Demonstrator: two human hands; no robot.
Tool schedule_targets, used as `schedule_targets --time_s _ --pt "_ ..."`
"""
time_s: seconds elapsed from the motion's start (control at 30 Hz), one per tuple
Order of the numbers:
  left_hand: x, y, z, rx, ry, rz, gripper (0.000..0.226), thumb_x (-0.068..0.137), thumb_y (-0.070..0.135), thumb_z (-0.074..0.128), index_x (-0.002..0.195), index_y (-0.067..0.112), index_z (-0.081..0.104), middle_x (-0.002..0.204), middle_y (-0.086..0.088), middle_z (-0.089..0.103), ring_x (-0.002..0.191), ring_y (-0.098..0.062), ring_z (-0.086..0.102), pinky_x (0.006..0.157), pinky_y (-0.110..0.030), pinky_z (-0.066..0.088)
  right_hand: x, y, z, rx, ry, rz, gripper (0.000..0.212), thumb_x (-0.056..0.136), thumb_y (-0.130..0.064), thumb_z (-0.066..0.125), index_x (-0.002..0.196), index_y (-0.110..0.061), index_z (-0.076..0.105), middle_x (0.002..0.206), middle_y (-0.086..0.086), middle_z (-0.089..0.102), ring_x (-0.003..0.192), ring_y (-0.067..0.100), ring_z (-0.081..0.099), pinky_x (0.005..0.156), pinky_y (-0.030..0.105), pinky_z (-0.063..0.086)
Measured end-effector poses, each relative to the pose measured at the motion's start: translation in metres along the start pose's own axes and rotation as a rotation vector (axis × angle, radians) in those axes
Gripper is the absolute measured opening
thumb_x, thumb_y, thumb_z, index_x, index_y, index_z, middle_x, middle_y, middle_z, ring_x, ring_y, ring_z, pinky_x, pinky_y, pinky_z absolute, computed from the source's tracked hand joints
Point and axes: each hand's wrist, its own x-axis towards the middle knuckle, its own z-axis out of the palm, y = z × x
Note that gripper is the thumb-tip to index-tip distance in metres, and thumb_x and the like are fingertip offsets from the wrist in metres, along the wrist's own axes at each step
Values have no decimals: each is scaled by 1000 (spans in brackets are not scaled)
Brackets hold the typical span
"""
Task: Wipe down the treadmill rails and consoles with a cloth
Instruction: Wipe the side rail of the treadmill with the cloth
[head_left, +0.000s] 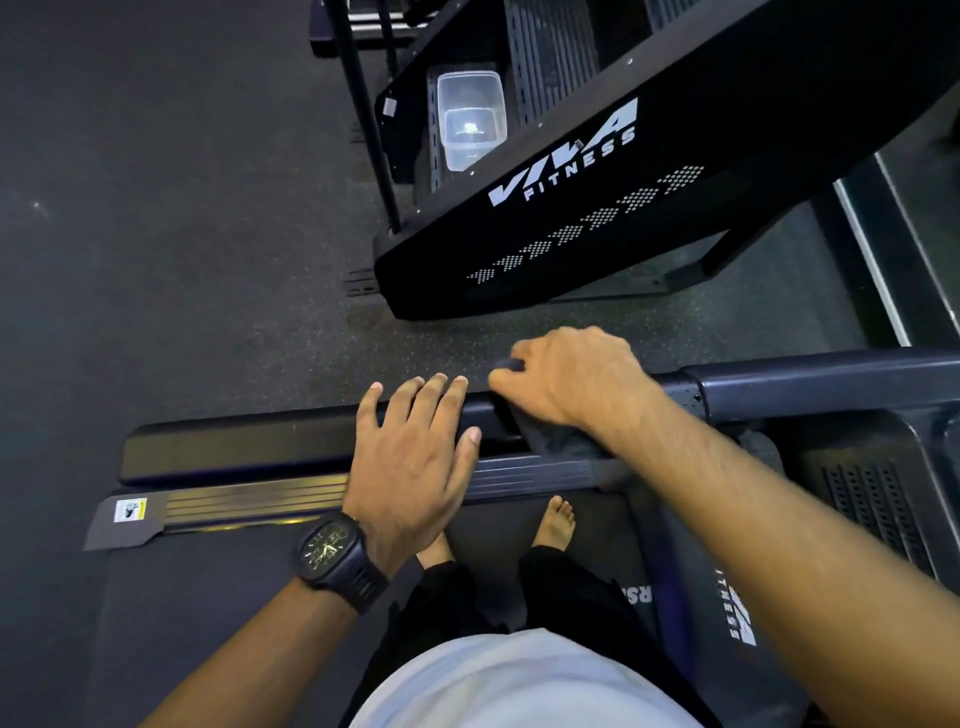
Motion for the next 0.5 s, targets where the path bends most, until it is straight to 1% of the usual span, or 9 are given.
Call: schedule_targets --time_s 0.03,0.07,0.17,0.27,0.3,0.37,0.4,0.47,0.5 --pt "0 2 0 -5 -5 3 58 99 44 26 144 14 48 143 -4 54 132 -25 49 112 -57 30 2 4 -1 -21 -20 57 59 97 -57 29 134 -21 59 130 14 62 120 41 55 95 53 50" --pt "0 3 -1 -7 -8 3 58 100 44 26 144 14 48 143 -4 54 132 -25 49 112 -57 30 -2 7 2 -63 10 99 59 99 -55 29 134 -17 58 130 16 61 119 42 55 94 55 50" --pt "0 6 -1 -8 2 -8 57 100 45 26 144 15 48 142 -3 55 131 -25 49 112 -57 30 -35 0 23 -78 241 164 55 98 -55 30 132 -18 54 129 10 54 115 39 51 93 55 46" --pt "2 6 -1 3 21 -5 56 99 44 28 141 14 50 140 -4 56 129 -26 51 111 -57 32 -44 -7 35 -43 284 21 57 96 -58 32 143 -27 43 144 6 46 124 38 45 100 58 37" --pt "3 5 -1 8 25 -2 56 99 43 29 141 13 51 139 -5 57 128 -26 52 110 -58 33 -40 -7 31 -39 283 -45 57 96 -58 32 143 -29 44 145 4 47 125 37 46 100 57 38" --pt "4 7 1 13 19 2 56 98 43 29 140 13 52 139 -5 57 127 -27 52 110 -58 33 -20 -2 21 -1 230 -102 53 95 -59 32 135 -31 53 136 3 57 119 36 53 93 50 44" --pt "4 8 1 15 13 4 56 98 43 29 140 13 52 139 -5 57 128 -26 52 110 -58 33 -10 2 13 13 164 -84 53 95 -60 32 130 -30 59 131 5 61 117 36 56 90 47 46" --pt "4 11 1 15 0 8 57 99 43 28 142 13 51 140 -5 56 128 -26 51 110 -57 33 7 14 1 5 0 39 60 94 -61 32 129 -24 63 129 11 64 118 39 58 94 49 49" --pt "4 13 1 13 -3 9 57 99 43 28 142 13 50 140 -5 56 129 -26 51 110 -57 33 11 21 0 14 -23 110 63 94 -61 31 130 -21 63 129 14 63 119 41 57 96 52 49"
